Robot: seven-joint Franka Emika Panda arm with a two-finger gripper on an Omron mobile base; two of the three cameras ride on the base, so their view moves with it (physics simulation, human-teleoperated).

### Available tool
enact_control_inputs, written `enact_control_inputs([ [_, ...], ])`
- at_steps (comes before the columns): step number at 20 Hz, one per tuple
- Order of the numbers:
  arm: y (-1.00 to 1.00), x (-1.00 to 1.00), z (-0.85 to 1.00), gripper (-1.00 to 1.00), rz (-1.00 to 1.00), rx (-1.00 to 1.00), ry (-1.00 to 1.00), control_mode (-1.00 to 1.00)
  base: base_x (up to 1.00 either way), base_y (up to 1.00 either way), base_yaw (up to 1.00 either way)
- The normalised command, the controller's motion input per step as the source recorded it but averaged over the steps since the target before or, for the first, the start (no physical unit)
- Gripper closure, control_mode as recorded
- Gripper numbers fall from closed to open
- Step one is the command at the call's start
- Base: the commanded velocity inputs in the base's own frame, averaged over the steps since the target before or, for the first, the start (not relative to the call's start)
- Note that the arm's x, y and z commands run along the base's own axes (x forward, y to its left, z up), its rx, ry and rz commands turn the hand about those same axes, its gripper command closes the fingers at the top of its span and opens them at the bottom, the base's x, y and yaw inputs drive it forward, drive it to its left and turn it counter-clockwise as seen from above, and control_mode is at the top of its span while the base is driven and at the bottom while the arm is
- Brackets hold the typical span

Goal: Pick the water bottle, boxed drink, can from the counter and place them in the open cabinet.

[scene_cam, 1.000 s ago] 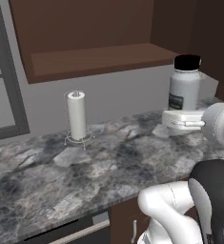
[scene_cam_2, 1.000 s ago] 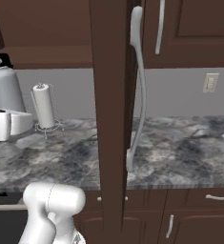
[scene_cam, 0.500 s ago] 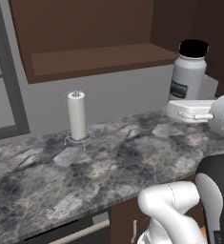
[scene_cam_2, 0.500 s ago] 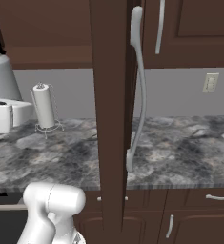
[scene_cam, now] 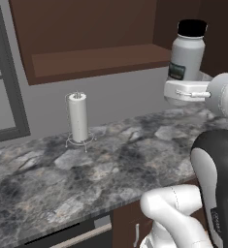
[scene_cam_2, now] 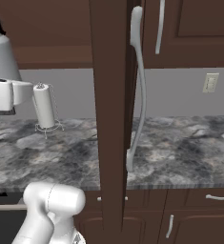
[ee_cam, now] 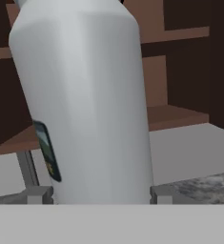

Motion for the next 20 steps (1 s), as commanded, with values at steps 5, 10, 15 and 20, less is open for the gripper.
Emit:
enact_control_inputs([
  [5, 0.00, 0.59, 0.08, 1.00, 0.00, 0.00, 0.08, -1.00, 0.00, 0.00, 0.00],
  [10, 0.00, 0.44, 0.09, 1.00, 0.00, 0.00, 0.09, -1.00, 0.00, 0.00, 0.00],
  [15, 0.00, 0.06, 0.13, 1.00, 0.00, 0.00, 0.00, -1.00, 0.00, 0.00, 0.00],
  [20, 0.00, 0.29, 0.06, 1.00, 0.00, 0.00, 0.00, -1.00, 0.00, 0.00, 0.00],
])
